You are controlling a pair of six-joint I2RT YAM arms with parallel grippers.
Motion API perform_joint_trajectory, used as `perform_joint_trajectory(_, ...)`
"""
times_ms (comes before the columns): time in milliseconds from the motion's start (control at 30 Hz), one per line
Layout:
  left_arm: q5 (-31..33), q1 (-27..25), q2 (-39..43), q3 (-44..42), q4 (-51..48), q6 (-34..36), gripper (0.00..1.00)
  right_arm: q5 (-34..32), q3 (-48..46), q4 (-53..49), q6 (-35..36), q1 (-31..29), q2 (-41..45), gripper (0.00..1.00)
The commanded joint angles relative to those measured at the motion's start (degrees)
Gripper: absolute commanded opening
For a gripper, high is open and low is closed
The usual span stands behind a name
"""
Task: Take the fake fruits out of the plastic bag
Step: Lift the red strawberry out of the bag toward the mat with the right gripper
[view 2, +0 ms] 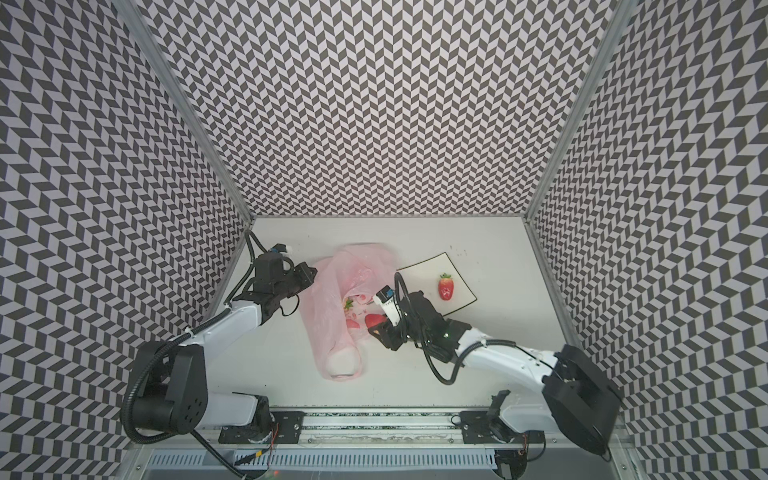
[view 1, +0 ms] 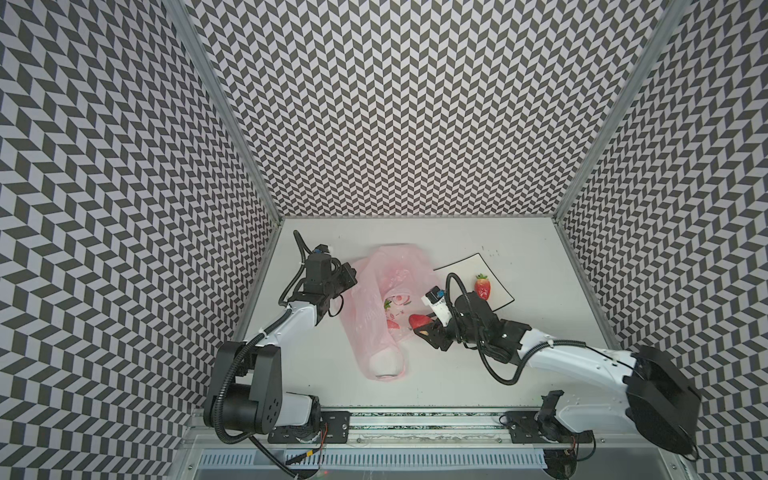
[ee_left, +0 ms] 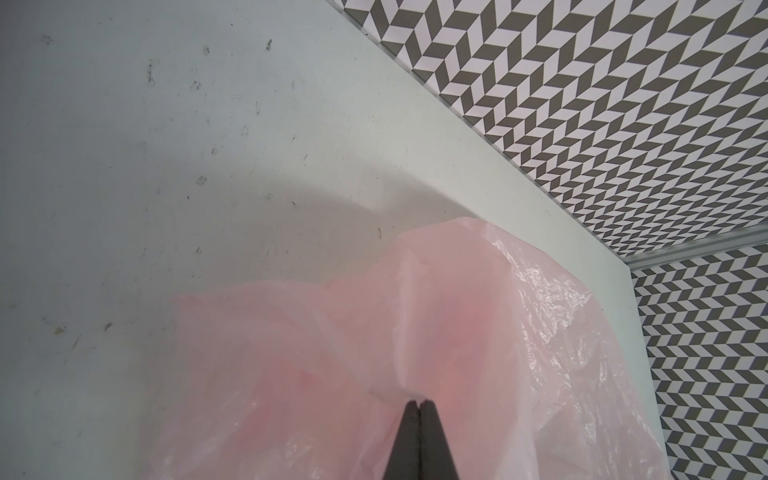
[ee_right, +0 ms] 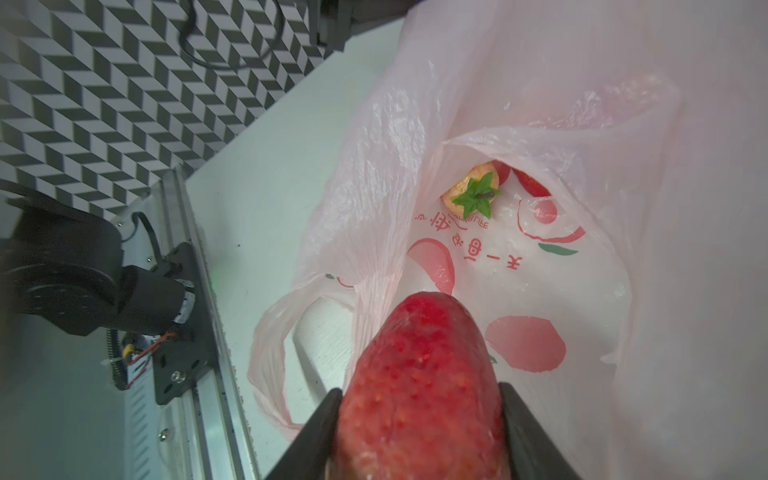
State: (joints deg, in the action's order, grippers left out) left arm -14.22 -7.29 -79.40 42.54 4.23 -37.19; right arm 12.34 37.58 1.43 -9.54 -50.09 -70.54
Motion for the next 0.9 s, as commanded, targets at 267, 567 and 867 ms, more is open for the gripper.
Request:
perform_joint_trajectory(267, 1.0, 0.5, 2.2, -1.6, 1.6, -0.6, 0.0, -23.8, -5.0, -6.1, -10.9, 3.8, 21.4, 0.39)
perform_joint_trajectory(567, 0.5, 0.8, 2.7, -2.0, 2.1, -0.8, 0.0, -28.7, -12.1, -4.1, -20.8, 14.0, 19.9, 0.37)
perform_joint_trajectory(867, 0.1, 0.8, 2.9, -2.0, 1.9, -0.6, 0.0, -24.3, -11.3, 9.1, -21.0, 15.8, 4.1, 0.37)
